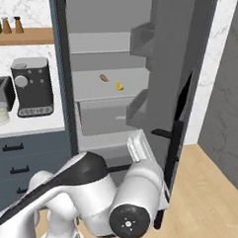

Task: Grab a lemon wedge from the fridge and one ice cube from the ice bowl, and put them in the glass of lemonade.

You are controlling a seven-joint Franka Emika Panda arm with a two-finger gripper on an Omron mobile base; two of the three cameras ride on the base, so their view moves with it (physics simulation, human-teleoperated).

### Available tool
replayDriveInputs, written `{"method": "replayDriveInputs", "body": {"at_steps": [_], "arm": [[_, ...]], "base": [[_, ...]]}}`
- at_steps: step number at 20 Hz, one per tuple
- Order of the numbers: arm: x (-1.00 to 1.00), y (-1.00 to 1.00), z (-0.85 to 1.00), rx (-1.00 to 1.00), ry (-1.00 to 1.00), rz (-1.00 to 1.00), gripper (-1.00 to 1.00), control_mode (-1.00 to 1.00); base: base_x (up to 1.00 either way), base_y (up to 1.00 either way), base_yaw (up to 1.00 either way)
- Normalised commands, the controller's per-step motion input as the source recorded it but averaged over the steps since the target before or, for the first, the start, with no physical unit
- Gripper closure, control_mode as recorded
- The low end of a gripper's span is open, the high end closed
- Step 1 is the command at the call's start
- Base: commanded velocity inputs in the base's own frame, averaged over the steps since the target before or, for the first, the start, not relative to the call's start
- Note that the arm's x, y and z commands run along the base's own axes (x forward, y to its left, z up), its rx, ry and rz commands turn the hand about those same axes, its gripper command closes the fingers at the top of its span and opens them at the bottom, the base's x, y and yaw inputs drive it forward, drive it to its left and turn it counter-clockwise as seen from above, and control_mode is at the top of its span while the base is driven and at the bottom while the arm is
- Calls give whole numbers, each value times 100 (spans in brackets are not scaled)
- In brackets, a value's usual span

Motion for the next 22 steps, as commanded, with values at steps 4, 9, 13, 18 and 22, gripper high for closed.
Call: {"method": "replayDriveInputs", "body": {"at_steps": [4, 9, 13, 18, 22], "arm": [[-47, 49, 100, -11, 6, 2, -100, -100], [0, 99, 83, -39, 25, 0, -100, -100], [30, 100, 58, -53, 24, -6, -100, -100], [100, 71, -13, -66, 23, -19, -100, -100], [100, 6, -47, -46, 13, -26, -100, -100]], "base": [[0, 0, 0], [0, 0, 0], [0, 0, 0], [0, 0, 0], [0, 0, 0]]}}
